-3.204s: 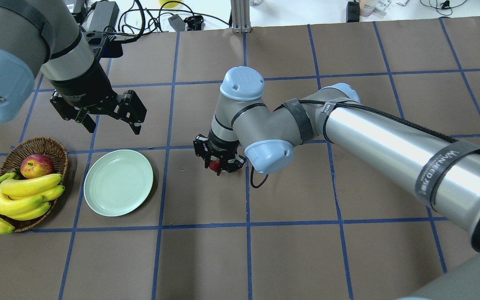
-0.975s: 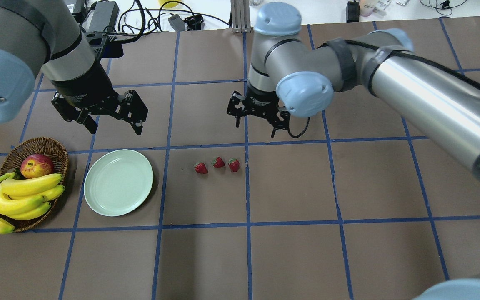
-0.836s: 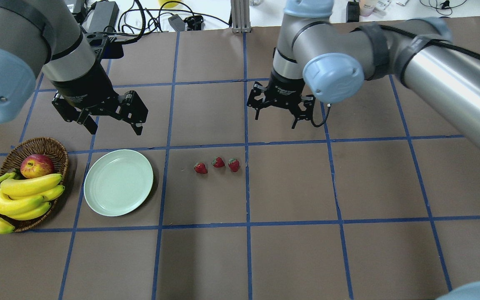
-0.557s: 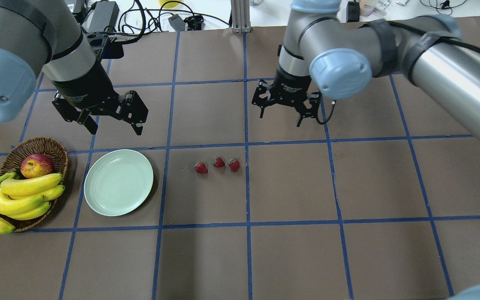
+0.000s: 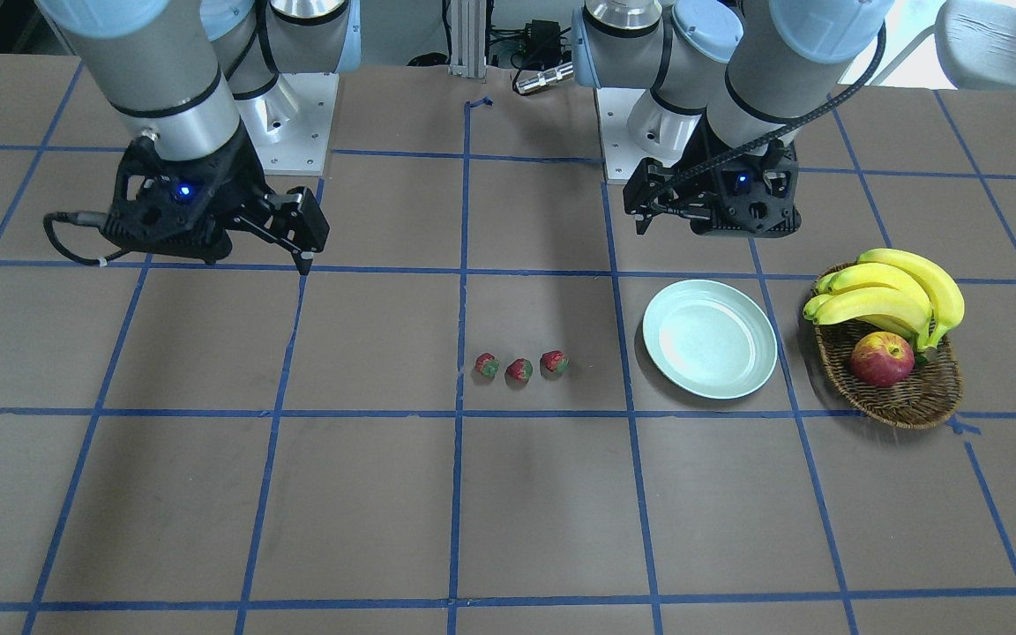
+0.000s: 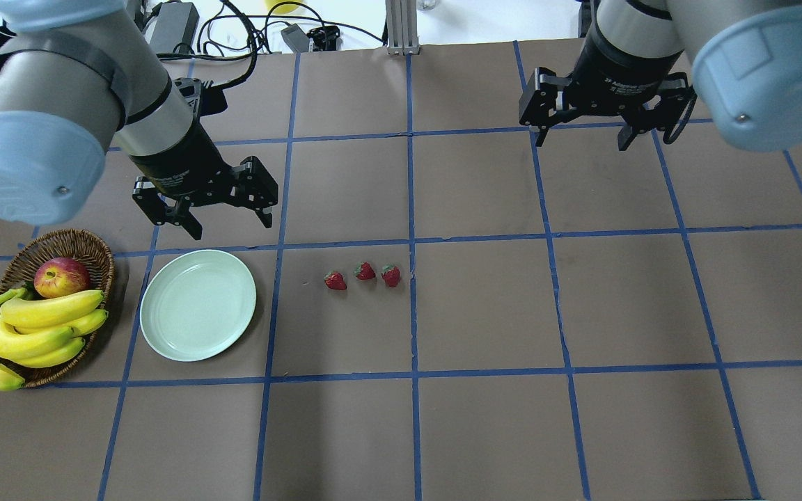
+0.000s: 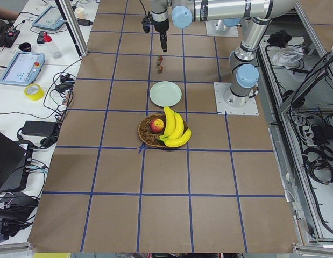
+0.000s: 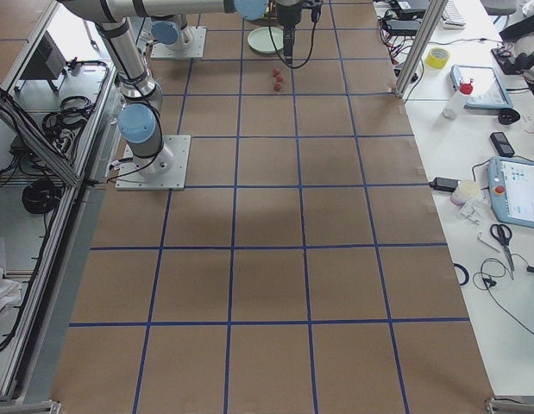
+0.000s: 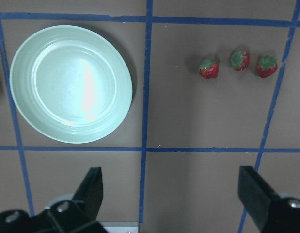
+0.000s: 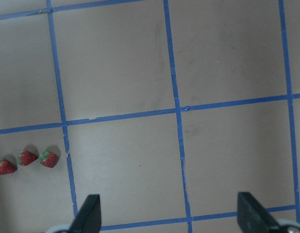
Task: Collect all strawberries into plate
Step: 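Raise the right gripper away while the left gripper moves toward the plate, then lower the left gripper onto the strawberry nearest the plate and close, then carry the strawberry over the plate and open the left gripper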
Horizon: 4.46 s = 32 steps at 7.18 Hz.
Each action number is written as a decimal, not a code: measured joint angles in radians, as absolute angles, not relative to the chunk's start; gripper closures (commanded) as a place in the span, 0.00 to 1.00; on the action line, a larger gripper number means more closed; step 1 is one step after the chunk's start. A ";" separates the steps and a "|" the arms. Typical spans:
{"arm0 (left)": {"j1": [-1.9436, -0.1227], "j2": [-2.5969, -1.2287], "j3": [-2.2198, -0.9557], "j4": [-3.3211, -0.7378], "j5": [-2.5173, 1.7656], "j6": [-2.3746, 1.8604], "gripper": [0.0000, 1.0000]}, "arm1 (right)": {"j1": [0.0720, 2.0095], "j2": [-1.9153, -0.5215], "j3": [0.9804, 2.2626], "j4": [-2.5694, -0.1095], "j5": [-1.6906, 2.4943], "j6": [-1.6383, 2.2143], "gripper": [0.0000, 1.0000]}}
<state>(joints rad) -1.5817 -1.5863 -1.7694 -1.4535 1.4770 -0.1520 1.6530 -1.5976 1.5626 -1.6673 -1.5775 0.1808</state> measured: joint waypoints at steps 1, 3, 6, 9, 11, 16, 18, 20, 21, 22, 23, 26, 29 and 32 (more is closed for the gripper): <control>-1.594 -1.593 -1.814 -1.386 1.473 -0.194 0.00 | 1.653 -1.612 1.559 -1.671 -1.579 0.150 0.00; -1.623 -1.614 -1.851 -1.331 1.523 -0.262 0.00 | 1.653 -1.615 1.569 -1.673 -1.580 0.052 0.00; -1.650 -1.662 -1.884 -1.271 1.563 -0.306 0.00 | 1.646 -1.612 1.542 -1.669 -1.581 0.014 0.00; -1.682 -1.729 -1.940 -1.132 1.538 -0.440 0.00 | 1.638 -1.593 1.465 -1.581 -1.604 0.014 0.00; -1.693 -1.781 -1.949 -1.087 1.509 -0.485 0.00 | 1.638 -1.592 1.459 -1.571 -1.598 0.014 0.00; -1.703 -1.899 -1.948 -0.997 1.448 -0.636 0.14 | 1.653 -1.564 1.488 -1.645 -1.596 0.020 0.00; -1.704 -1.921 -1.948 -0.991 1.444 -0.646 0.16 | 1.654 -1.566 1.493 -1.651 -1.595 0.019 0.00; -1.704 -1.929 -1.948 -0.991 1.438 -0.661 0.19 | 1.655 -1.567 1.494 -1.652 -1.595 0.019 0.00; -1.704 -1.934 -1.948 -0.990 1.425 -0.665 0.21 | 1.655 -1.567 1.494 -1.652 -1.595 0.019 0.00; -1.704 -1.942 -1.948 -0.990 1.415 -0.666 0.23 | 1.655 -1.567 1.494 -1.652 -1.595 0.019 0.00; -1.704 -1.948 -1.948 -0.989 1.410 -0.667 0.64 | 1.655 -1.568 1.494 -1.652 -1.595 0.019 0.00; -1.704 -1.954 -1.948 -0.990 1.406 -0.674 1.00 | 1.655 -1.569 1.494 -1.649 -1.596 0.018 0.00; -1.702 -1.936 -1.942 -0.993 1.416 -0.668 1.00 | 1.655 -1.569 1.494 -1.649 -1.597 0.018 0.00; -1.686 -1.892 -1.925 -1.030 1.525 -0.565 1.00 | 1.655 -1.569 1.494 -1.649 -1.596 0.018 0.00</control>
